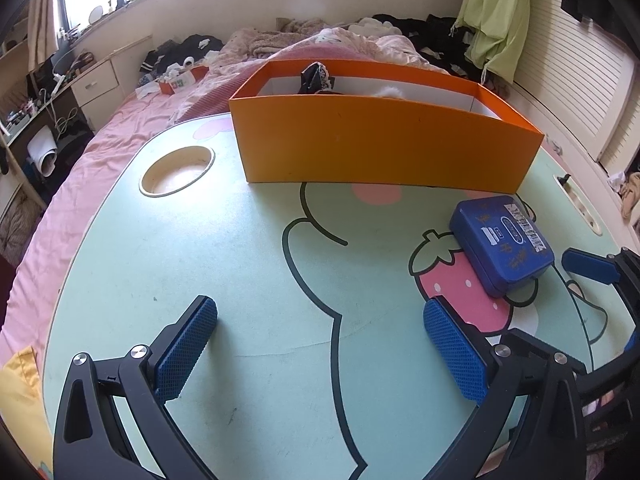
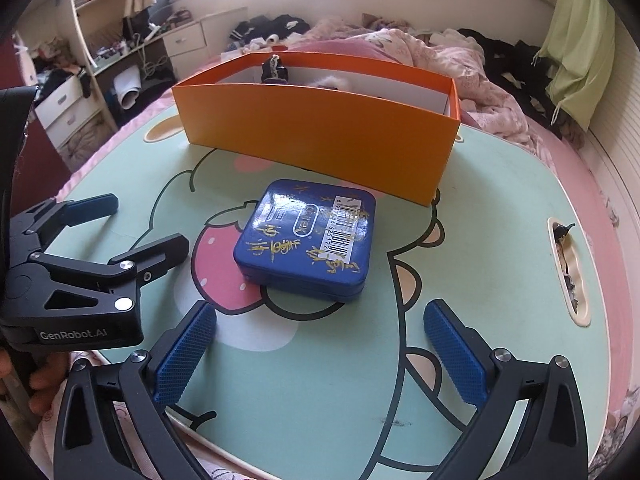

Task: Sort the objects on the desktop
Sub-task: 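Lower the blue tin onto the table and open the right gripper, then reach the left gripper into the orange box and grasp the black lace cloth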

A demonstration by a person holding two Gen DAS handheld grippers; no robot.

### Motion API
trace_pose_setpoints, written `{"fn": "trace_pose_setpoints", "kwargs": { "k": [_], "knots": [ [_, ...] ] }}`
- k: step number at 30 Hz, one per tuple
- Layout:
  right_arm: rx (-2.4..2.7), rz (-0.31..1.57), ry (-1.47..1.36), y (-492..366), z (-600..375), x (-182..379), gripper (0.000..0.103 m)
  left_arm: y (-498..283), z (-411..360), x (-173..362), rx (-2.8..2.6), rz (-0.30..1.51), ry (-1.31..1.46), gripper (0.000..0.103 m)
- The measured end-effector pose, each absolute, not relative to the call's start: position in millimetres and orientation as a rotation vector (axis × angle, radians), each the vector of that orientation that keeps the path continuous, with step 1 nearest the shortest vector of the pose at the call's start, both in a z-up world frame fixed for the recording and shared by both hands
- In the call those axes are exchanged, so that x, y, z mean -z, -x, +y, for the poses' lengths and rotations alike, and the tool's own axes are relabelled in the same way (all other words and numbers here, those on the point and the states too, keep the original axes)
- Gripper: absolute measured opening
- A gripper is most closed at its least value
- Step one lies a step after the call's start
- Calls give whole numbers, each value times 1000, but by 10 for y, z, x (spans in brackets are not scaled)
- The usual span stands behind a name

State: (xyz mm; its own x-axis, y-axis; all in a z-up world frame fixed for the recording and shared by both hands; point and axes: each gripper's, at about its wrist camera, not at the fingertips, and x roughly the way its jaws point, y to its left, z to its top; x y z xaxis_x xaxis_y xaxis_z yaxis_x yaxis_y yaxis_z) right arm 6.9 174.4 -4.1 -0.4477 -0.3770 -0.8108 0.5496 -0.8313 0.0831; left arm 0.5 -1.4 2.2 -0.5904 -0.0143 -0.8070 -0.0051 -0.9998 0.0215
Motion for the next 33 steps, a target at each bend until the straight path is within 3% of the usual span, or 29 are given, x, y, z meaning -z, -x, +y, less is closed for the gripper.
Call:
{"fn": "trace_pose_setpoints", "kwargs": {
  "k": [5, 12, 17, 19, 21, 24, 30, 32, 33],
  "knots": [
    [2271, 255, -1200, -72, 1755, 41, 103, -13, -129, -134, 2807, -3, -1423, 103],
    [2270, 253, -1196, -71, 1756, 44, 103, 151, -471, -865, 2963, 191, -1248, 103],
    [2269, 253, -1192, -72, 1755, 42, 103, 772, -406, -1064, 2956, 187, -1428, 102],
    [2269, 255, -1192, -78, 1752, 43, 103, 1050, -340, -1023, 2940, 235, -1521, 96],
    [2268, 253, -1189, -74, 1747, 40, 103, 1343, -278, -912, 2885, 297, -1611, 81],
    [2267, 251, -1184, -70, 1751, 42, 103, 1700, -173, -688, 2783, 338, -1699, 78],
    [2264, 250, -1178, -73, 1749, 41, 103, 1929, -11, -383, 2633, 202, -1657, 72],
    [2263, 248, -1179, -70, 1749, 43, 103, 1898, 48, -375, 2627, 141, -1655, 59],
    [2263, 247, -1179, -69, 1745, 43, 103, 1887, 76, -378, 2628, 94, -1637, 42]
  ]
}}
